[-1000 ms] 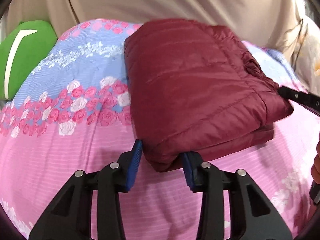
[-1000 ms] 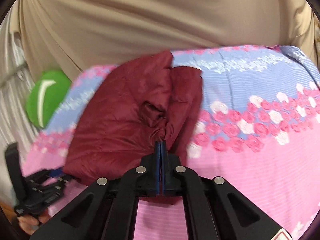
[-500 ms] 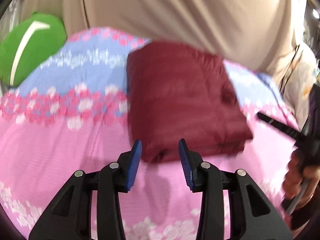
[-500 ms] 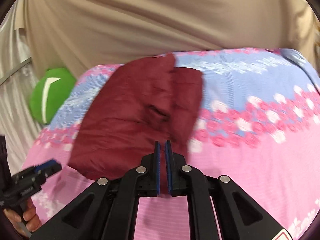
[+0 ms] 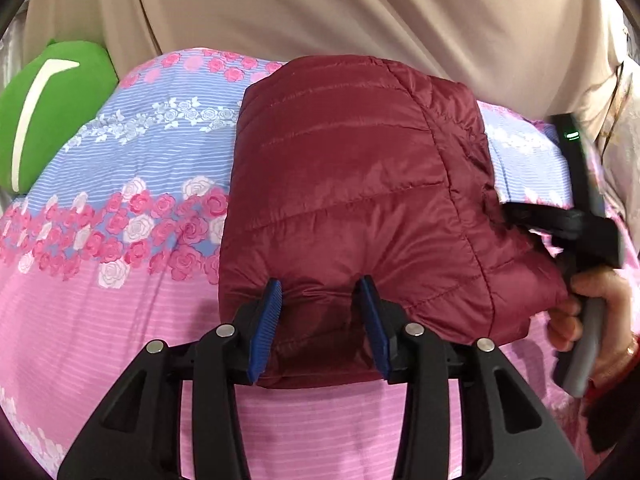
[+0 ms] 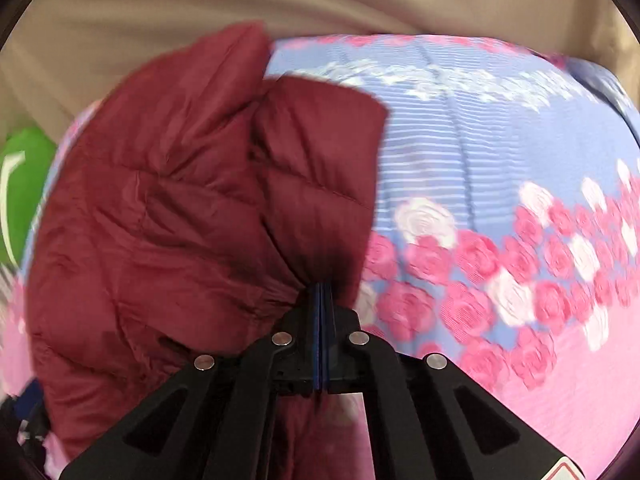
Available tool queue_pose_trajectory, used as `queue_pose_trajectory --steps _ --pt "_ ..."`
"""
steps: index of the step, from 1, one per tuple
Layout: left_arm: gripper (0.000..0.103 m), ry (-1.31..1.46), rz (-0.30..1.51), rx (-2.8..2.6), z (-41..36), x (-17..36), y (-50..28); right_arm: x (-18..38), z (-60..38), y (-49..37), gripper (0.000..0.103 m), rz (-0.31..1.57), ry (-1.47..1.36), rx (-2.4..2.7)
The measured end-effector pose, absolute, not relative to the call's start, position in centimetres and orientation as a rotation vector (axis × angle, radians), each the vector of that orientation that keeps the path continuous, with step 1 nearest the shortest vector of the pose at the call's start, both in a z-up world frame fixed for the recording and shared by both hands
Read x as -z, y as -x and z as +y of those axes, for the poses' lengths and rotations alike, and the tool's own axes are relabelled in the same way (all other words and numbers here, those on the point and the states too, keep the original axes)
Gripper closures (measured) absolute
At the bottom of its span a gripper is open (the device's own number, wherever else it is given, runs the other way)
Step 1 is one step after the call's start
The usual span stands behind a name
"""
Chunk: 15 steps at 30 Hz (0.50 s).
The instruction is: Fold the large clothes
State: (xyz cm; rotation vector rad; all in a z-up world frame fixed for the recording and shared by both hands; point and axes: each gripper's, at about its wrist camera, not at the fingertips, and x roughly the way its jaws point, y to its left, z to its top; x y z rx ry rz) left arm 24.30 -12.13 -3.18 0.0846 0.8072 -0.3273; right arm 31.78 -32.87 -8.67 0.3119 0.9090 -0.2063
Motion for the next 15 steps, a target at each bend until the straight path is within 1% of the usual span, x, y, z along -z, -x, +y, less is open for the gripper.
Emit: queue_pose_trajectory --steps 3,4,6,7,9,10,11,12,13,14,15 --pt "0.061 -0.095 0.799 0.324 -12.3 3.4 -24.3 5.3 -32.1 -28.5 0.103 0.768 -0.354 0.136" --pt "0.059 -0.092 0.800 0.325 -12.3 3.4 -24.3 4.1 -30.9 -27.6 0.099 0.734 -0.319 0.093" --pt "0.055 -0.088 0.799 0.325 -12.6 3.5 -24.2 3.2 -29.1 -27.3 0.099 0.722 -0.248 0.041" --pt "0.053 -0.091 0.798 0.324 -12.7 3.5 -24.2 3.2 -28.3 -27.4 0.095 0.718 -0.215 0.032" --pt "0.051 -0.104 0.795 0.314 -13.1 3.5 -24.1 3.5 -27.8 -28.4 0.072 0.710 -0.162 0.078" --pt "0.051 -0.105 0.795 0.313 -13.2 3.5 -24.0 3.8 -28.1 -28.8 0.052 0.702 -0.171 0.097" --pt "0.051 -0.099 0.798 0.313 -13.2 3.4 -24.0 4.6 -29.0 -29.4 0.048 0.706 -0.214 0.103" --pt "0.051 -0.090 0.801 0.316 -13.1 3.3 -24.0 5.3 -29.8 -30.4 0.048 0.742 -0.265 0.090" --pt "0.051 -0.078 0.803 0.320 -12.9 3.1 -24.0 6.2 -30.6 -31.3 0.052 0.792 -0.314 0.061" --pt "0.051 -0.062 0.805 0.322 -12.7 2.9 -24.0 7.4 -31.0 -32.2 0.076 0.840 -0.370 0.021" --pt "0.051 -0.055 0.806 0.326 -12.7 2.8 -24.1 7.6 -31.2 -32.5 0.087 0.851 -0.403 -0.006"
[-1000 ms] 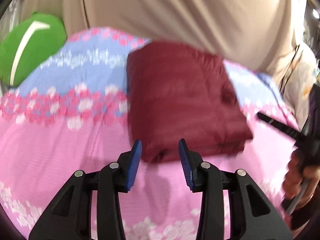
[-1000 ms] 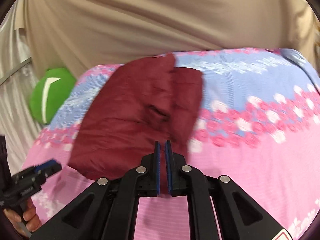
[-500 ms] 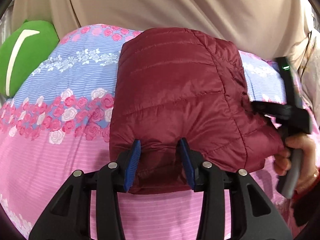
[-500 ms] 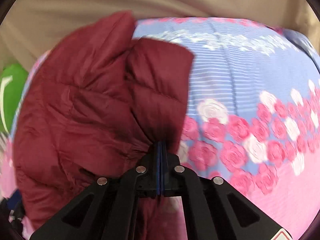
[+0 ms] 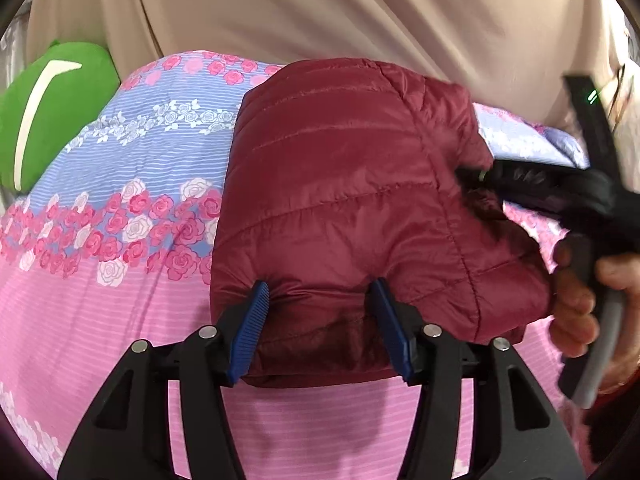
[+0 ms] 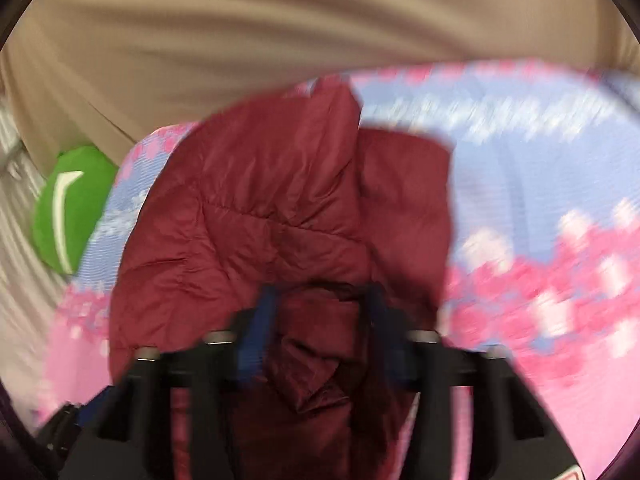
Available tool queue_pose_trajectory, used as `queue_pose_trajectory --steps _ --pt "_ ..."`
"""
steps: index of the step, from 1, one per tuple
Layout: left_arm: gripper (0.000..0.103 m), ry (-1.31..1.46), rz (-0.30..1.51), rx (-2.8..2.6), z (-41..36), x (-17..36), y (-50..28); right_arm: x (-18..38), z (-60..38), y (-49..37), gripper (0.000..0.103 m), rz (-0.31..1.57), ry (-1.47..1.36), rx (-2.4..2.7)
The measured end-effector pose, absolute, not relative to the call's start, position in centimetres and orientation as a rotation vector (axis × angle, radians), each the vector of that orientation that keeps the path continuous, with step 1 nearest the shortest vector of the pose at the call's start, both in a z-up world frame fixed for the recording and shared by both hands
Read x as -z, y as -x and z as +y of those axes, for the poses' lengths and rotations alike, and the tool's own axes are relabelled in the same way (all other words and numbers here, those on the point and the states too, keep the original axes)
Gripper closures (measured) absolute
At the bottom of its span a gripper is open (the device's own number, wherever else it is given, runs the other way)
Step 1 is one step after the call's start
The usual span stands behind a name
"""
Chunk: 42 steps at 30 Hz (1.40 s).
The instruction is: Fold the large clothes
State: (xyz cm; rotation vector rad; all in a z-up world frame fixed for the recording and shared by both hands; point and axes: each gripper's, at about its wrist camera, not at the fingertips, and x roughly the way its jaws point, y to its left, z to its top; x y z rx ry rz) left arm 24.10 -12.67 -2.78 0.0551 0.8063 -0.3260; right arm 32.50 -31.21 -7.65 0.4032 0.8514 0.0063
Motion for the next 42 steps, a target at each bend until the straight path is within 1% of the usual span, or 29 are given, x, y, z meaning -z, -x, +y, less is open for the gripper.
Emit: queue_pose_trajectory --steps 1,2,4,5,6,8,10,13,17,19,22,23,25,27,30,32,33,34,35,37,39,40,41,42 --pt "0.051 -0.052 0.807 0.331 -12.7 2.7 -24.1 7.3 -31.4 -32.2 0.096 0.826 -0.415 -0.015" --pt "0.051 -0.052 0.809 0.334 -12.7 2.6 -24.2 6.5 -31.5 -31.6 0.098 0.786 -0.415 -0.016" --pt "0.051 -0.055 0.818 0.342 -13.0 2.9 -24.5 4.8 -31.9 -29.8 0.099 0.693 -0.403 -0.004" --pt "0.051 -0.057 0.823 0.347 -13.2 3.1 -24.6 4.6 -32.4 -29.2 0.099 0.670 -0.412 0.007" --pt "0.051 -0.064 0.825 0.349 -13.4 3.4 -24.6 5.0 -32.8 -29.6 0.100 0.687 -0.411 0.027" --pt "0.050 -0.103 0.822 0.344 -14.3 4.0 -24.6 8.1 -32.5 -31.3 0.100 0.802 -0.363 0.070" --pt "0.050 -0.138 0.813 0.335 -15.1 4.3 -24.3 10.2 -31.8 -32.5 0.099 0.866 -0.294 0.093" --pt "0.050 -0.168 0.815 0.302 -15.6 4.6 -24.3 8.3 -31.1 -31.7 0.097 0.853 -0.249 0.156" --pt "0.050 -0.181 0.808 0.288 -15.5 4.6 -24.1 4.1 -29.8 -26.7 0.097 0.713 -0.182 0.190" --pt "0.050 -0.188 0.805 0.281 -15.6 4.7 -24.0 3.2 -28.7 -25.0 0.097 0.709 -0.151 0.162" --pt "0.050 -0.199 0.795 0.269 -15.8 4.8 -23.9 5.8 -27.6 -24.6 0.097 0.818 -0.119 0.122" --pt "0.050 -0.202 0.793 0.267 -15.9 4.8 -23.9 7.7 -27.4 -25.1 0.099 0.867 -0.094 0.129" --pt "0.050 -0.205 0.795 0.268 -16.0 4.7 -23.8 9.6 -27.3 -25.5 0.102 0.892 -0.077 0.136" --pt "0.050 -0.211 0.795 0.260 -16.1 4.8 -23.7 9.6 -27.3 -25.6 0.102 0.900 -0.082 0.140" --pt "0.049 -0.198 0.800 0.251 -15.7 4.6 -23.5 7.7 -27.5 -24.3 0.101 0.886 -0.136 0.125" --pt "0.045 -0.186 0.802 0.250 -15.4 4.3 -23.0 6.2 -27.4 -22.5 0.101 0.854 -0.144 0.110" --pt "0.044 -0.183 0.802 0.247 -15.3 4.1 -22.8 5.9 -27.2 -21.5 0.100 0.845 -0.143 0.106" --pt "0.040 -0.180 0.801 0.246 -15.2 4.0 -22.4 5.5 -27.0 -20.4 0.095 0.840 -0.150 0.095" --pt "0.036 -0.179 0.797 0.246 -15.1 3.9 -21.8 5.8 -26.8 -19.8 0.094 0.840 -0.152 0.088" --pt "0.031 -0.177 0.796 0.245 -15.0 3.9 -20.8 5.9 -26.3 -18.2 0.092 0.837 -0.137 0.100" --pt "0.025 -0.168 0.804 0.244 -14.7 4.3 -19.6 6.6 -25.7 -16.7 0.086 0.840 -0.119 0.125" --pt "0.022 -0.163 0.811 0.246 -14.5 4.5 -19.1 7.2 -25.5 -16.2 0.080 0.845 -0.110 0.133" --pt "0.022 -0.159 0.821 0.246 -14.3 5.0 -18.4 7.7 -25.4 -15.6 0.075 0.849 -0.108 0.138" --pt "0.022 -0.160 0.826 0.237 -14.3 5.4 -17.9 8.3 -25.4 -15.3 0.073 0.852 -0.105 0.145"
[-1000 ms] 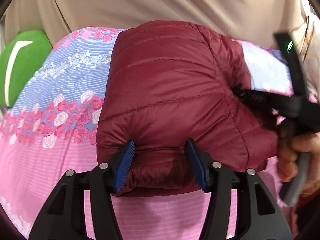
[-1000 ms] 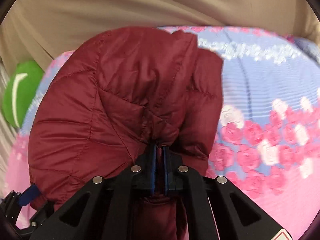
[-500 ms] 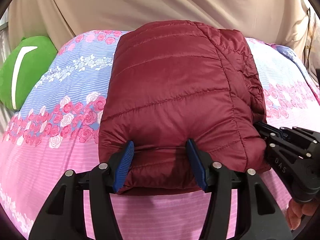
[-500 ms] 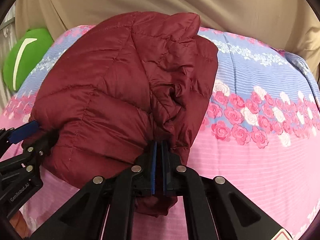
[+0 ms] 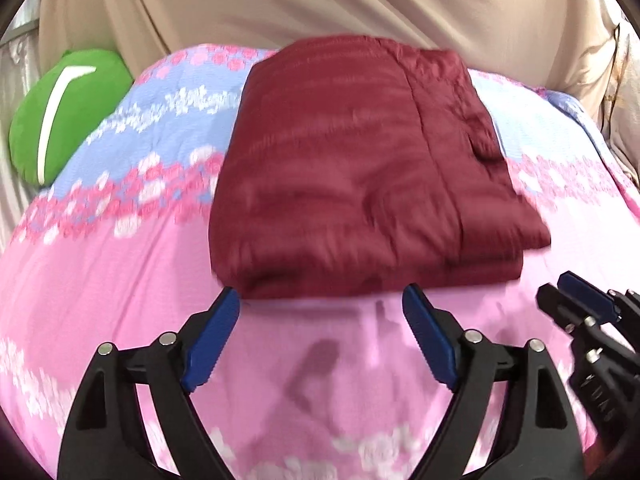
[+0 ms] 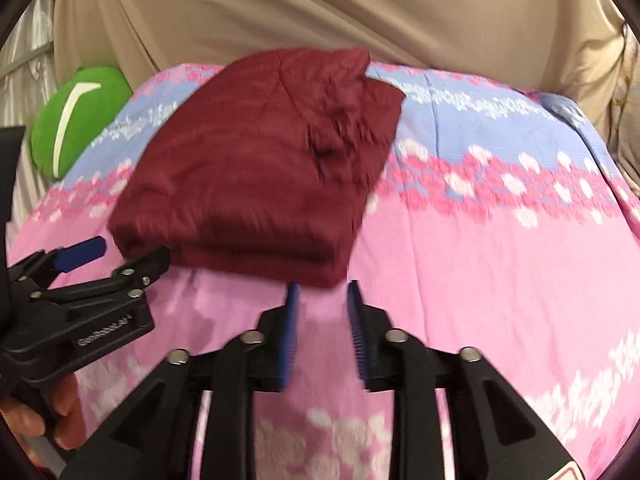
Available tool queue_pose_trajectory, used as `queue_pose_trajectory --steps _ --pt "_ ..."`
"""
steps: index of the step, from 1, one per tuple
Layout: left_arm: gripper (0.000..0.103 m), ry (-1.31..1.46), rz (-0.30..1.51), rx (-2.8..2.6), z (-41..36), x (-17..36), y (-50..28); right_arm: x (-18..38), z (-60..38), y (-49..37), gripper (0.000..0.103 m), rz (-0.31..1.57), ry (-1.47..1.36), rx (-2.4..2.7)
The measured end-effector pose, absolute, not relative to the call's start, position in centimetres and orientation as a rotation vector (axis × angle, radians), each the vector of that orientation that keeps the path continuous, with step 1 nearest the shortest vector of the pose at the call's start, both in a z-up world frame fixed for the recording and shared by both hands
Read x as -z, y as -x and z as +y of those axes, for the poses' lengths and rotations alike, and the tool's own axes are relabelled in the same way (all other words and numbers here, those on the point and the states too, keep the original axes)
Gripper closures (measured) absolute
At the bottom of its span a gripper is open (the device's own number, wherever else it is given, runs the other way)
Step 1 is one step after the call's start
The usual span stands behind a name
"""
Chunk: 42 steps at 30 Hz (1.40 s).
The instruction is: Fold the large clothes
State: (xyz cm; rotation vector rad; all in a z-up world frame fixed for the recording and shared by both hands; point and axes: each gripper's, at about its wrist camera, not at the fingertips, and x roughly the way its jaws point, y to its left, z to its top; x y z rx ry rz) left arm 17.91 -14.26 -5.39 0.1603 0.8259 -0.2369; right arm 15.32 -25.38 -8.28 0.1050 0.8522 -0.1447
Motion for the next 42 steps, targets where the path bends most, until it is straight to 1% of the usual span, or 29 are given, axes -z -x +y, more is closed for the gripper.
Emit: queue_pose_trajectory --steps 6,7,8,10,13,19,42 --pt "0.022 -0.164 0.849 0.177 -13.8 7.9 -15.8 10.8 -25.0 -13.6 0.063 0.888 -0.102 0.182" --pt "0.021 -0.163 0.859 0.176 -13.8 8.2 -15.6 11.0 -24.9 -13.4 0.060 0.886 -0.088 0.188" --pt "0.018 -0.159 0.866 0.178 -13.8 8.3 -15.4 11.3 -24.6 -13.2 0.056 0.889 -0.068 0.198" --pt "0.011 -0.158 0.850 0.174 -13.8 8.2 -15.0 11.5 -24.5 -13.0 0.054 0.895 -0.086 0.189" --pt "0.010 -0.182 0.830 0.165 -14.3 8.2 -14.3 11.7 -24.9 -12.9 0.049 0.897 -0.115 0.199" --pt "0.010 -0.223 0.830 0.152 -15.2 8.5 -13.7 11.8 -24.8 -12.8 0.047 0.896 -0.103 0.197" --pt "0.012 -0.250 0.815 0.094 -15.8 8.5 -13.4 12.0 -23.8 -12.6 0.046 0.885 -0.083 0.233"
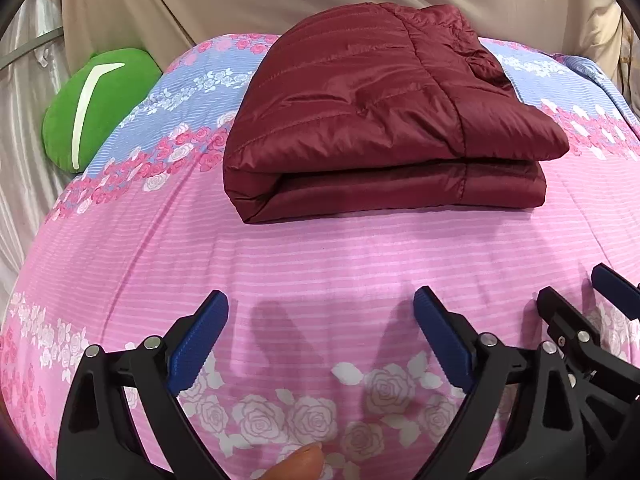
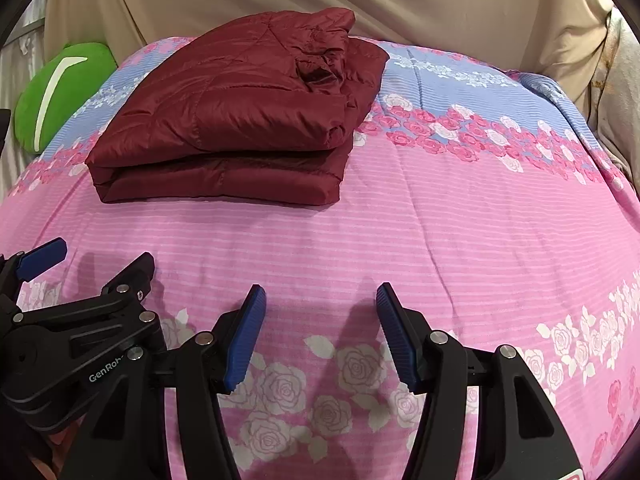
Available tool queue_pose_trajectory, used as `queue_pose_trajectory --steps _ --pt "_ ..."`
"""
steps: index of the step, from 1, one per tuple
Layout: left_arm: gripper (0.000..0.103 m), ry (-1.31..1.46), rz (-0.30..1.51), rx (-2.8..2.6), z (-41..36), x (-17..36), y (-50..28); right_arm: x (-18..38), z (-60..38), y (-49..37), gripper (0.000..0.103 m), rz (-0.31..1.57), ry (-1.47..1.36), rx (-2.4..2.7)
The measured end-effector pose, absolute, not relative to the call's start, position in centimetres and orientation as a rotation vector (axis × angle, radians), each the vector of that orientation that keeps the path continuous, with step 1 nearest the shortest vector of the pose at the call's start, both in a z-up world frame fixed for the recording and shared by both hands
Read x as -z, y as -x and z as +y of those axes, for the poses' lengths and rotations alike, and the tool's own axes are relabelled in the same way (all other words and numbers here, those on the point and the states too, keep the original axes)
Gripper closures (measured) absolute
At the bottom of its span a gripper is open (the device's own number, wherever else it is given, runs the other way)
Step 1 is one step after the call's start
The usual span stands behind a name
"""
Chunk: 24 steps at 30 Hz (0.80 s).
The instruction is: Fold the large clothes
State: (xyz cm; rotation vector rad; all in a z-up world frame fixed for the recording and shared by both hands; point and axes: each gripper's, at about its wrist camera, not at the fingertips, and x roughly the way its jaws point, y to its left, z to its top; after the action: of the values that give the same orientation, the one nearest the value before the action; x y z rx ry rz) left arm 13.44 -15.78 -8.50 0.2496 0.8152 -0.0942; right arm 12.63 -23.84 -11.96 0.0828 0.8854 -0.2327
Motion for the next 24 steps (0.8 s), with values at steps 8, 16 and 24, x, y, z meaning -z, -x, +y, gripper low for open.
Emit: queue_pose_trajectory --steps 8,16,24 --pt "0.014 -0.224 0.797 0.106 -15.18 8.23 -13.27 11.73 -23.62 -12.36 0.046 0.866 -0.074 0.246" --pt "0.017 -0.222 0.787 0.111 -15.26 8.12 -13.08 11.56 -23.53 -12.28 0.046 0.856 -0.069 0.253" --pt "0.018 -0.222 0.786 0.115 -15.28 8.08 -12.99 11.52 -23.37 -12.13 0.046 0.853 -0.064 0.258"
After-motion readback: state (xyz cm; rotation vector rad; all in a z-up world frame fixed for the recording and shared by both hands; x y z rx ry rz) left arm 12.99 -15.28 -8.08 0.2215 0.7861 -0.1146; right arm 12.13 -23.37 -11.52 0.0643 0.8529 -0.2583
